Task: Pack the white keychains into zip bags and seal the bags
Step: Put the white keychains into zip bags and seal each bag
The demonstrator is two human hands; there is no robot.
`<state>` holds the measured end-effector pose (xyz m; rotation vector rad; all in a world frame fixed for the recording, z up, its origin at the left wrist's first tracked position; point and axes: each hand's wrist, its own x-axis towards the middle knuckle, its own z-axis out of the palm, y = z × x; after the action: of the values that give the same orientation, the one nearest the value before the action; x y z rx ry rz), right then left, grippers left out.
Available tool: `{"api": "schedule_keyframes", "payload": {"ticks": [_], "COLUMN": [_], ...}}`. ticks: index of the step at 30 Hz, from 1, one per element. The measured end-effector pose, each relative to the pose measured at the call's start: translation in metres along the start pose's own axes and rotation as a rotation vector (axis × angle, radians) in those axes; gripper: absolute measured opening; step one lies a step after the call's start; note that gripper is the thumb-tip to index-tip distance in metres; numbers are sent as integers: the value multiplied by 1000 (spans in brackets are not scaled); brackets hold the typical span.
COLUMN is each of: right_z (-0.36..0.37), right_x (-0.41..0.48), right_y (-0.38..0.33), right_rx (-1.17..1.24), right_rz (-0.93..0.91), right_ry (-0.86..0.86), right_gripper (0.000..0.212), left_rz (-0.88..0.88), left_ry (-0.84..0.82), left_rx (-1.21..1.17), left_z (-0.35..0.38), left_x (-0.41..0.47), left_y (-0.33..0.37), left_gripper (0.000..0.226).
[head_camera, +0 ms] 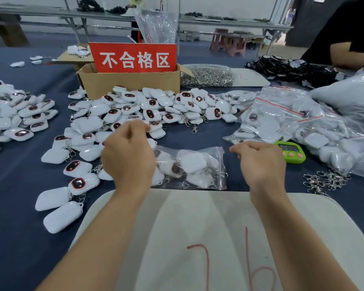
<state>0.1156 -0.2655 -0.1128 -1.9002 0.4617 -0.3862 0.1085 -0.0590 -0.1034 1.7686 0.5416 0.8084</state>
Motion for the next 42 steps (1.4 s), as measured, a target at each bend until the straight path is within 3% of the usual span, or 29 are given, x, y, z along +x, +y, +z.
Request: {"api": "schedule_keyframes", "payload": {"ticks": [3, 6, 9, 11, 13, 16, 20, 22, 25, 27, 30, 32, 35, 37, 40, 42], "right_z": [4, 5, 9, 12, 16, 22, 29, 29, 19, 14, 9, 6, 4, 5, 6, 5], "right_x": [0, -8, -20, -24, -27, -27, -31, -31, -26, -21, -9, -2, -5, -11, -18, -18], "right_y": [2, -3, -7, -5, 0, 3, 6, 7, 3, -1, 1, 6, 6, 3, -2, -2], "right_rx": [-1, -1, -94, -315, -466, -317, -237, -225, -172, 8, 235, 142, -99, -189, -325, -372], "right_rz": [-35, -225, -401, -440, -437, -449, -472, -466, -331, -208, -18, -27, -111, -151, -179, -183], "right_ry": [34, 52, -231, -467, -581, -515, -441, -447, -593, -602, -358, -241, -256, -376, -598, -634], "right_gripper": [27, 16, 31, 46, 60, 37, 29, 33, 49, 41, 16, 14, 42, 64, 98, 113], "left_rz": [-56, -67, -23, -15, -36, -52, -36, -30, -24, -24, 9, 107, 220, 223, 251, 271], "left_ry": [55, 14, 6, -9, -47, -69, -85, -87, -90, -89, -87, -103, -253, -366, -413, -426], "left_rx": [59, 91, 168, 221, 257, 271, 291, 300, 310, 315, 354, 456, 617, 622, 636, 687], "left_z": [-12, -14, -10, -9, -8, -7, -5, -5, -5, -4, -4, -6, -6, -5, -3, -2], "left_x": [23, 28, 26, 28, 29, 29, 29, 29, 30, 30, 31, 32, 34, 34, 35, 35], "left_y": [-8, -13, -13, -14, -15, -16, -18, -18, -19, -19, -20, -23, -28, -31, -36, -38], "left_gripper": [24, 22, 24, 23, 23, 22, 20, 20, 19, 19, 20, 21, 25, 32, 38, 42]}}
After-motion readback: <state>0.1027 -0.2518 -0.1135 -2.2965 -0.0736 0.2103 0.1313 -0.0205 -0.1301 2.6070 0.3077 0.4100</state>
